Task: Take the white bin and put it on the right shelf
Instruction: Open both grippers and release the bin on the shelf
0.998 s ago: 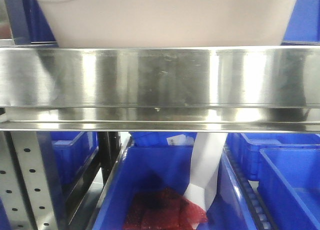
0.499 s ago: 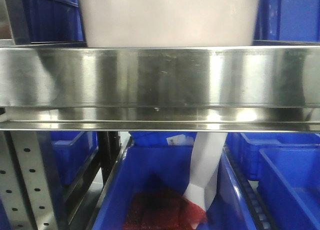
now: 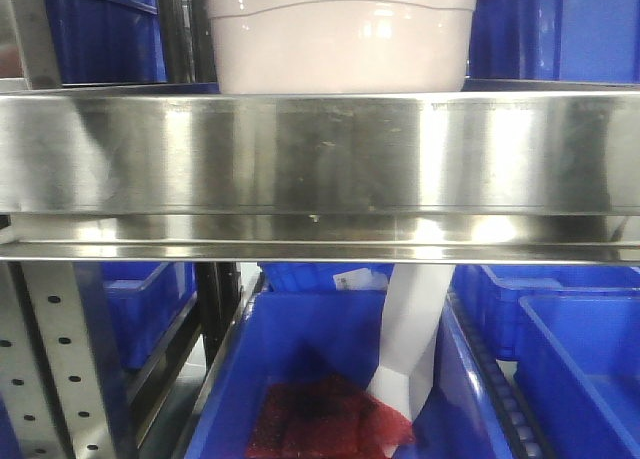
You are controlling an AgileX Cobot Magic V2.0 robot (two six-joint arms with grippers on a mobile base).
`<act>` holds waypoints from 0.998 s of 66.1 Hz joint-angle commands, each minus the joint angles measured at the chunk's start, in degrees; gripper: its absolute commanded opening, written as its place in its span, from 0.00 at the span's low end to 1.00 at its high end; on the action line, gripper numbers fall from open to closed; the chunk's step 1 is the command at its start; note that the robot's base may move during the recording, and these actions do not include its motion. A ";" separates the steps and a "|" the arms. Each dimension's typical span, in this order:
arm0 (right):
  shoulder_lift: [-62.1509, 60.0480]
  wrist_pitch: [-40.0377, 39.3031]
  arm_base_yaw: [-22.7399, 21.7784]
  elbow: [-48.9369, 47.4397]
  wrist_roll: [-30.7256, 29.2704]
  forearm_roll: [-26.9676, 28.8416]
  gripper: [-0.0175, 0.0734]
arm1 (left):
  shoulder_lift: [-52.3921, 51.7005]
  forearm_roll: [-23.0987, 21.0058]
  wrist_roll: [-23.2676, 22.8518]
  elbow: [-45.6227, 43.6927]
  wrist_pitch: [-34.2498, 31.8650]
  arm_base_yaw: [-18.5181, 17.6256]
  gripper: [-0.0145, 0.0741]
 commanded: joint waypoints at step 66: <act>-42.18 -44.98 9.95 24.07 -0.55 -18.79 0.23 | -48.76 34.07 -15.31 21.83 -37.73 0.84 0.03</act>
